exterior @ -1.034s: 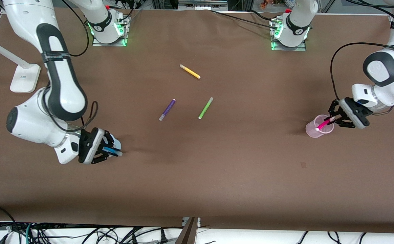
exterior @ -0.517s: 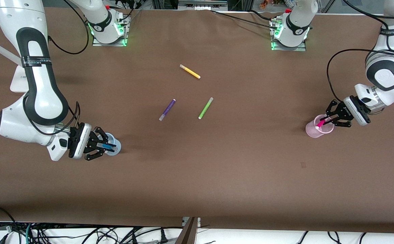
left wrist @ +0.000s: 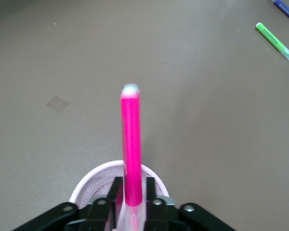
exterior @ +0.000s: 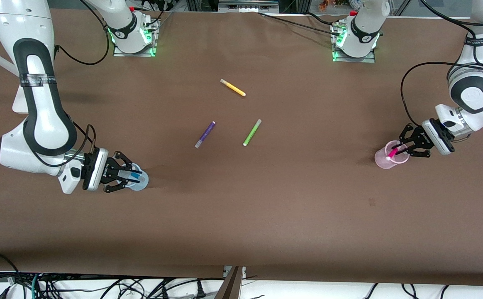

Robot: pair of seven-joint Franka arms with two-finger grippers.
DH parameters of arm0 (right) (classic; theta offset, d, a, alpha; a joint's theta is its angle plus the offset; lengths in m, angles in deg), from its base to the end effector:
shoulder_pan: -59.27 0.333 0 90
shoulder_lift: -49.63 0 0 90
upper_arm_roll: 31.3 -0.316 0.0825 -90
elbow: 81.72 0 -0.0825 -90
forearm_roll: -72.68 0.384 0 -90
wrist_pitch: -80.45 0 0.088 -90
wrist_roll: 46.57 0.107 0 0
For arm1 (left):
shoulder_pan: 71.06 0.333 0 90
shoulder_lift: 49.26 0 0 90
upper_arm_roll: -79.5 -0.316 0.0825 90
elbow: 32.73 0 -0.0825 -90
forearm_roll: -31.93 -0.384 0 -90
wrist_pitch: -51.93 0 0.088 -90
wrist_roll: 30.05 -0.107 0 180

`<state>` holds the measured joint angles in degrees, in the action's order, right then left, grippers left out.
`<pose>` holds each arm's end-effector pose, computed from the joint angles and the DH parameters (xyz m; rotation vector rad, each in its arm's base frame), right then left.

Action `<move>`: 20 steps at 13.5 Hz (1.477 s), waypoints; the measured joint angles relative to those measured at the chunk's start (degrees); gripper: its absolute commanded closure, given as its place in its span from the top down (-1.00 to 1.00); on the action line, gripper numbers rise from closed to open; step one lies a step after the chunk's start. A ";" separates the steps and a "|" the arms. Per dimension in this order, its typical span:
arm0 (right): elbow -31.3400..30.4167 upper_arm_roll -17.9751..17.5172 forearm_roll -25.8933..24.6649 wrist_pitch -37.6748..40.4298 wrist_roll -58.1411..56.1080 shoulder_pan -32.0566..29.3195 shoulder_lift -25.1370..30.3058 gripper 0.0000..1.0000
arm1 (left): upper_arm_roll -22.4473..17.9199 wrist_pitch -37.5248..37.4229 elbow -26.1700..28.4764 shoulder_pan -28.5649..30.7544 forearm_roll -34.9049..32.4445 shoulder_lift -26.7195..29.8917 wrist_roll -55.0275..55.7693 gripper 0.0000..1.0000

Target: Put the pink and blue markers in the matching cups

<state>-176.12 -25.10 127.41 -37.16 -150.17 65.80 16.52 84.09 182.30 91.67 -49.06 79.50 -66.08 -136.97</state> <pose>0.6778 0.0569 0.2811 -1.9931 -1.4983 -0.6400 0.5282 0.1466 0.2482 2.3517 -1.2011 0.6009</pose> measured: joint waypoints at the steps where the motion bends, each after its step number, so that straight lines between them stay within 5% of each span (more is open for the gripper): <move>1: 0.04 0.00 0.21 0.00 0.15 -0.11 0.05 1.00 | 0.00 -0.81 -0.88 0.02 0.00 -0.77 -0.02 1.00; 6: 1.32 0.02 -0.84 -0.02 16.77 -0.24 1.89 1.00 | 0.02 -3.27 -5.87 0.15 -0.01 -2.73 -0.26 1.00; 9: 3.78 -0.02 -9.47 0.51 35.22 -0.21 2.68 1.00 | -0.08 -9.93 -12.75 0.31 -3.63 -1.82 6.27 1.00; 14: 13.82 -0.76 -30.91 12.17 69.51 0.20 4.14 1.00 | 2.57 -25.17 -27.03 0.09 -23.52 2.93 45.94 1.00; 16: 14.42 -3.98 -42.08 15.37 84.23 0.37 6.83 1.00 | 6.31 -27.57 -29.64 -0.08 -30.41 3.99 61.25 1.00; 20: 11.71 -6.27 -50.07 25.47 101.39 0.56 15.16 1.00 | 15.61 -28.61 -30.37 -0.46 -42.37 6.29 89.19 1.00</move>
<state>-164.42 -31.37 77.34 -11.69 -48.78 66.36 31.68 99.70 153.69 61.29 -49.52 37.13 -59.79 -47.78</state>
